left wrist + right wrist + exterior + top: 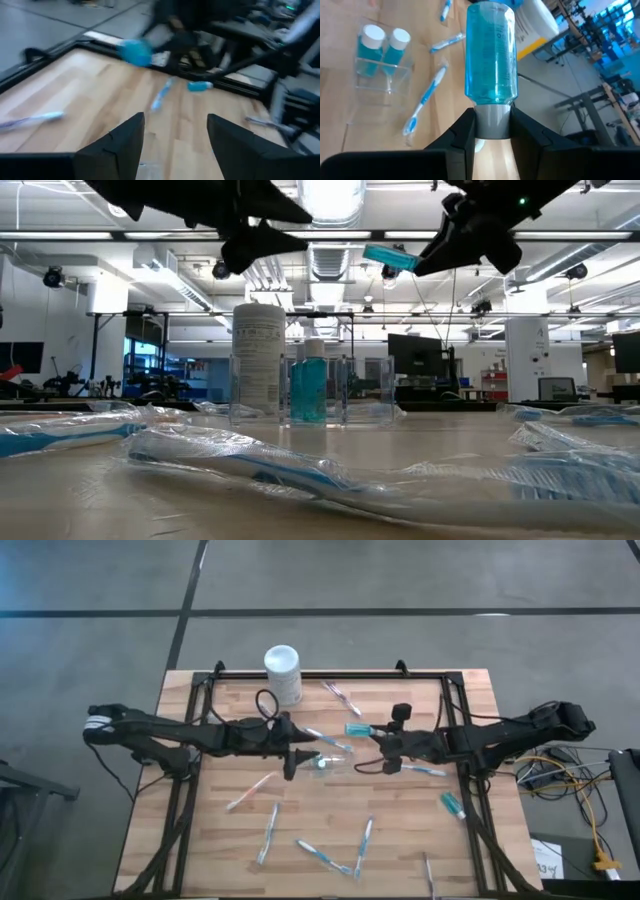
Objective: Pick & Place toothbrushing station
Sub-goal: Put the blue mouthwash into the transparent organizer
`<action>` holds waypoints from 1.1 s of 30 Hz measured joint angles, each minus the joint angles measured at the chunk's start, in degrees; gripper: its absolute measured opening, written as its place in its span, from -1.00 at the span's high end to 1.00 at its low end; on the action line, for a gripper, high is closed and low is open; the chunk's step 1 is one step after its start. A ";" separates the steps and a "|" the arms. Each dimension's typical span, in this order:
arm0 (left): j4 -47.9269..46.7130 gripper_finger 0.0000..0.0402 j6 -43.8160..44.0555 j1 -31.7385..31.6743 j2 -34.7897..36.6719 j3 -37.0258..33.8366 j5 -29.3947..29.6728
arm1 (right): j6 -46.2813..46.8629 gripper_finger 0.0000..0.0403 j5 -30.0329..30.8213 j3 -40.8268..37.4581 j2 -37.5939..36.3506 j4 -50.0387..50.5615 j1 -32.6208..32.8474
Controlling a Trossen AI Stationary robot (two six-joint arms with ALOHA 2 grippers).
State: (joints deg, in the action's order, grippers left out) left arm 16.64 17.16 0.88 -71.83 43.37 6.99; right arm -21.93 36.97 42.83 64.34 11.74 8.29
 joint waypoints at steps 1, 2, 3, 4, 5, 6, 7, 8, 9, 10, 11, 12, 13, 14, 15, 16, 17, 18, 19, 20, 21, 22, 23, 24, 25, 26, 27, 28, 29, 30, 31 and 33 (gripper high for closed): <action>0.92 -0.10 0.96 -0.09 0.00 -0.59 1.66 | -0.28 0.58 0.59 0.00 0.00 -0.06 0.45; 2.12 -0.10 2.06 -0.21 0.00 -1.17 3.00 | -0.38 0.58 1.14 0.00 0.00 -0.06 0.81; 3.72 -0.10 3.27 -0.34 0.00 -1.80 3.89 | -0.56 0.58 1.92 0.00 0.00 -0.06 1.20; 5.64 -0.10 4.40 -0.51 0.00 -2.44 4.12 | -0.71 0.58 2.74 0.00 0.00 -0.05 1.54; 7.80 -0.10 5.18 -0.66 0.00 -3.02 4.08 | -0.81 0.58 3.61 0.00 0.00 -0.06 1.99; 10.20 -0.10 5.34 -0.81 0.00 -3.54 4.00 | -1.13 0.58 4.12 0.00 0.00 -0.06 2.34; 12.28 -0.10 5.37 -0.92 -0.05 -3.92 3.64 | -1.64 0.58 4.26 0.00 0.00 -0.08 2.75; 14.23 -0.10 5.37 -1.11 -0.17 -4.23 3.35 | -2.10 0.58 4.50 0.00 0.00 -0.13 3.18; 15.72 -0.10 5.56 -1.33 -0.38 -4.40 2.98 | -2.48 0.58 5.23 0.00 0.00 -0.30 3.66; 16.58 -0.10 6.03 -1.56 -0.71 -4.41 2.54 | -2.81 0.58 6.06 0.00 0.00 -0.66 4.11; 17.02 -0.10 6.49 -1.70 -1.08 -4.27 2.03 | -3.24 0.58 7.10 0.00 0.00 -0.99 4.53; 17.01 -0.10 6.65 -1.83 -1.50 -3.91 1.60 | -3.58 0.58 8.23 0.01 0.00 -1.31 4.84; 17.05 -0.10 6.93 -1.91 -2.04 -3.39 1.57 | -3.91 0.58 9.38 0.02 0.00 -1.72 5.10; 17.10 -0.10 7.32 -1.96 -2.64 -2.72 1.56 | -4.16 0.58 10.46 0.02 0.00 -2.14 5.39; 17.22 -0.10 7.77 -2.10 -3.33 -1.98 1.48 | -4.68 0.58 11.17 0.02 0.00 -2.53 5.59; 17.27 -0.10 8.10 -2.28 -4.07 -1.15 1.31 | -5.18 0.58 11.41 0.02 0.00 -2.95 5.72; 17.25 -0.10 8.30 -2.34 -4.86 -0.26 0.75 | -5.70 0.58 11.43 0.02 0.00 -3.54 5.75; 17.25 -0.10 8.28 -2.47 -5.68 0.75 0.06 | -6.18 0.58 11.43 0.02 0.00 -3.97 5.75; 17.23 -0.10 8.30 -2.65 -6.48 1.71 -0.75 | -6.59 0.58 11.42 0.02 0.01 -4.18 5.75; 17.21 -0.10 8.36 -2.84 -7.21 2.58 -1.34 | -7.10 0.58 11.72 0.02 0.26 -4.65 5.74; 17.22 -0.10 8.40 -3.13 -8.02 3.54 -2.28 | -7.69 0.58 12.80 0.07 0.54 -5.15 5.73; 17.23 -0.10 8.40 -3.49 -8.82 4.50 -2.92 | -8.45 0.58 13.96 0.09 0.71 -5.19 5.81; 17.24 -0.10 8.46 -3.85 -9.63 5.35 -3.43 | -9.20 0.58 15.01 0.09 1.02 -5.15 6.02; 16.96 -0.10 8.51 -4.30 -10.25 6.10 -3.70 | -10.03 0.58 15.68 0.09 1.41 -5.69 6.10; 16.54 -0.10 8.51 -4.84 -10.92 6.85 -4.39 | -10.81 0.58 15.76 0.09 1.76 -6.21 6.12; 16.03 -0.10 8.56 -5.34 -11.52 7.69 -4.99 | -11.23 0.58 15.78 0.09 2.12 -6.42 6.22; 15.41 -0.10 8.59 -5.81 -12.05 8.58 -5.25 | -11.48 0.58 15.78 0.09 2.42 -6.68 6.34; 14.70 -0.10 8.60 -6.27 -12.52 9.31 -6.07 | -11.73 0.58 15.87 0.09 2.75 -6.93 6.37; 13.97 -0.10 8.62 -6.69 -13.07 10.06 -6.52 | -11.82 0.58 16.54 0.09 3.11 -7.42 6.39; 13.80 -0.10 8.63 -7.07 -13.71 10.78 -6.82 | -11.87 0.58 17.48 0.09 3.28 -7.68 6.49; 13.37 -0.10 8.63 -7.44 -14.16 11.29 -7.43 | -11.93 0.58 18.06 0.08 3.30 -7.55 6.49; 11.83 -0.10 8.53 -7.94 -15.25 12.42 -7.58 | -11.90 0.58 18.60 0.07 3.29 -7.70 6.49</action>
State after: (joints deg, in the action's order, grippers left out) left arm 28.47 25.68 -7.05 -87.08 55.79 -0.59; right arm -33.82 55.57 42.89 67.63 4.04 14.78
